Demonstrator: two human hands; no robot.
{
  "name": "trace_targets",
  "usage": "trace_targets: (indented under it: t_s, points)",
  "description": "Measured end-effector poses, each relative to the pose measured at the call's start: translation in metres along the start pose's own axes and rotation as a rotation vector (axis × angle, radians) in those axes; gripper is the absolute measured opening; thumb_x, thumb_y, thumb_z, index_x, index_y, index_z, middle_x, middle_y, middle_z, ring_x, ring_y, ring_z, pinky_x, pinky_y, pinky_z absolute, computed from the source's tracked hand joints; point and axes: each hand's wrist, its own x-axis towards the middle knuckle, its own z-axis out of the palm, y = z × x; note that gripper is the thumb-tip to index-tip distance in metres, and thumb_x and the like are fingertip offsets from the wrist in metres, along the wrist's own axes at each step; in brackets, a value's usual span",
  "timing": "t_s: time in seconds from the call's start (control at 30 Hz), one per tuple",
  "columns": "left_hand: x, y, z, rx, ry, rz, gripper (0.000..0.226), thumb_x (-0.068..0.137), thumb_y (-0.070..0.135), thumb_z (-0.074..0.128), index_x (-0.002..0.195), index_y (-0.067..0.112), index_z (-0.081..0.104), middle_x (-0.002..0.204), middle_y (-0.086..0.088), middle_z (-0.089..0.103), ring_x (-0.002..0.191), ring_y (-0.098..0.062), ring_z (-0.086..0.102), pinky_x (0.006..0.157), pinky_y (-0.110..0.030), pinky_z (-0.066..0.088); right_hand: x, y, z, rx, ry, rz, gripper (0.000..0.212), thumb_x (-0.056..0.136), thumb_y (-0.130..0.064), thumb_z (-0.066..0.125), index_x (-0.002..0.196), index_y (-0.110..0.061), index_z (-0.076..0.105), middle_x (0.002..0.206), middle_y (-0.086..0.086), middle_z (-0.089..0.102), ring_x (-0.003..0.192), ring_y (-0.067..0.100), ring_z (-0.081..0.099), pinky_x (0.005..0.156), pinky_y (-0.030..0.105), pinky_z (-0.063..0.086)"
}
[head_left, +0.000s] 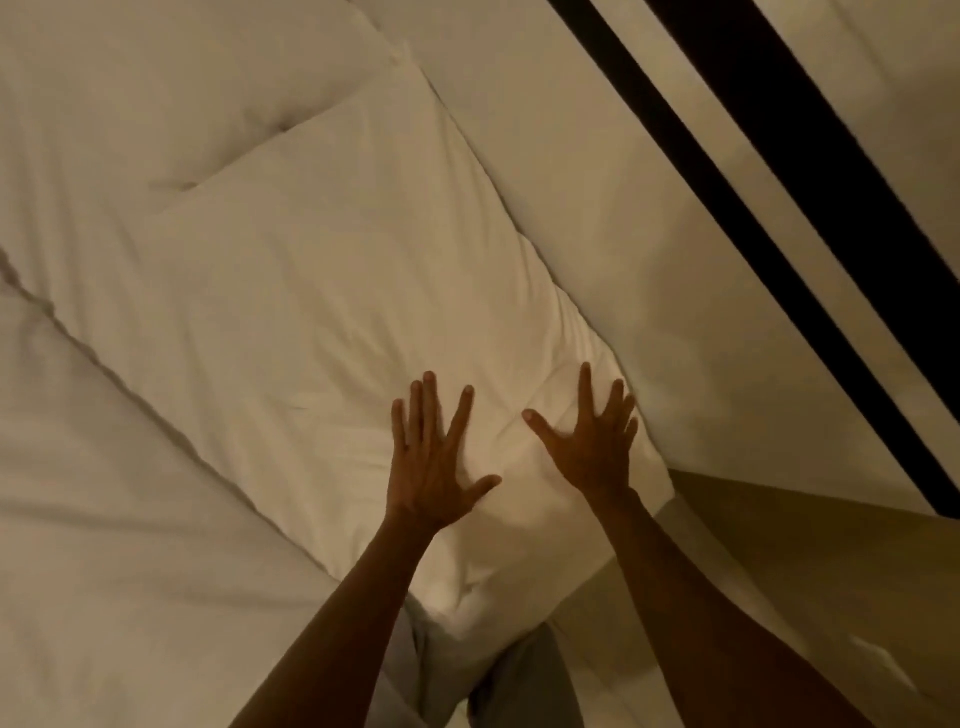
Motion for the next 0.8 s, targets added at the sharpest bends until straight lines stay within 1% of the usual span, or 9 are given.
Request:
trace_targets:
  t_s: [0.1, 0.17, 0.2, 0.27, 0.33, 0.43, 0.57, 0.67, 0.8]
  points:
    - [-0.019, 0.017, -0.001, -0.183, 0.138, -0.198, 0.115, 0.074, 0.085, 0.045, 0.154, 0.021, -0.006, 0.161, -0.019, -0.012, 0.148, -0.034, -0.012, 0.119, -0.057, 0.004, -0.009, 0.010, -0.005, 0.070, 0.008, -0.028, 0.108, 0.072, -0.089, 0.043, 0.154, -0.041, -0.009, 0.164, 0.016, 0.001, 0.150, 0.040, 0.001, 0.119, 0.060, 0.010]
    - [-0.032, 0.021, -0.003, -0.328, 0.273, -0.435, 0.123, 0.069, 0.084, 0.054, 0.154, 0.022, -0.009, 0.162, -0.017, -0.011, 0.149, -0.032, -0.010, 0.119, -0.055, 0.002, -0.011, 0.010, -0.009, 0.139, -0.003, -0.056, 0.116, 0.069, -0.088, 0.052, 0.154, -0.040, -0.011, 0.165, 0.015, 0.000, 0.151, 0.037, 0.000, 0.120, 0.058, 0.009]
    - [-0.039, 0.024, -0.002, -0.416, 0.298, -0.584, 0.131, 0.064, 0.086, 0.058, 0.153, 0.023, -0.013, 0.162, -0.017, -0.011, 0.149, -0.032, -0.010, 0.119, -0.056, 0.001, -0.011, 0.009, -0.010, 0.171, -0.030, -0.058, 0.122, 0.065, -0.088, 0.057, 0.153, -0.041, -0.013, 0.165, 0.012, -0.002, 0.151, 0.035, -0.001, 0.121, 0.056, 0.007]
    - [-0.048, 0.033, 0.012, -0.631, 0.264, -0.845, 0.147, 0.049, 0.091, 0.063, 0.150, 0.027, -0.022, 0.161, -0.018, -0.013, 0.148, -0.035, -0.007, 0.118, -0.060, 0.004, -0.010, 0.008, -0.010, 0.197, -0.075, -0.080, 0.136, 0.055, -0.088, 0.066, 0.151, -0.043, -0.018, 0.166, 0.008, -0.007, 0.151, 0.034, -0.005, 0.121, 0.053, 0.002]
    - [-0.054, 0.046, 0.031, -0.818, 0.192, -0.999, 0.158, 0.036, 0.093, 0.066, 0.148, 0.030, -0.026, 0.160, -0.021, -0.011, 0.148, -0.040, 0.000, 0.116, -0.062, 0.012, -0.006, 0.010, -0.009, 0.223, -0.103, -0.091, 0.146, 0.047, -0.086, 0.072, 0.149, -0.043, -0.022, 0.165, 0.007, -0.010, 0.151, 0.033, -0.007, 0.120, 0.054, 0.000]
    - [-0.060, 0.054, 0.056, -0.960, 0.164, -1.029, 0.162, 0.032, 0.087, 0.074, 0.147, 0.032, -0.026, 0.160, -0.022, -0.007, 0.147, -0.042, 0.007, 0.115, -0.058, 0.021, -0.001, 0.024, -0.006, 0.189, -0.135, -0.085, 0.155, 0.041, -0.086, 0.074, 0.149, -0.038, -0.025, 0.165, 0.006, -0.013, 0.151, 0.029, -0.009, 0.120, 0.055, -0.002]
    - [-0.074, 0.045, 0.079, -1.037, 0.150, -1.031, 0.161, 0.038, 0.076, 0.083, 0.148, 0.027, -0.025, 0.161, -0.018, -0.007, 0.149, -0.033, 0.004, 0.120, -0.048, 0.017, 0.000, 0.049, -0.001, 0.076, -0.194, -0.116, 0.152, 0.043, -0.091, 0.067, 0.151, -0.034, -0.024, 0.164, 0.001, -0.018, 0.151, 0.025, -0.011, 0.120, 0.056, 0.000]
    - [-0.090, 0.045, 0.095, -1.000, 0.089, -0.966, 0.157, 0.043, 0.076, 0.081, 0.149, 0.025, -0.024, 0.163, -0.007, -0.012, 0.149, -0.027, 0.000, 0.120, -0.050, 0.015, -0.010, 0.064, 0.001, 0.086, -0.215, -0.084, 0.150, 0.046, -0.089, 0.069, 0.151, -0.035, -0.023, 0.165, 0.002, -0.017, 0.152, 0.023, -0.008, 0.121, 0.055, 0.001]
    - [-0.108, 0.048, 0.099, -0.864, -0.020, -0.935, 0.156, 0.049, 0.065, 0.085, 0.149, 0.014, -0.023, 0.162, -0.017, -0.008, 0.148, -0.036, 0.003, 0.120, -0.052, 0.010, -0.030, 0.084, 0.001, 0.059, -0.250, 0.003, 0.150, 0.050, -0.076, 0.079, 0.153, -0.031, -0.021, 0.165, 0.012, -0.008, 0.151, 0.034, -0.002, 0.120, 0.058, 0.010]
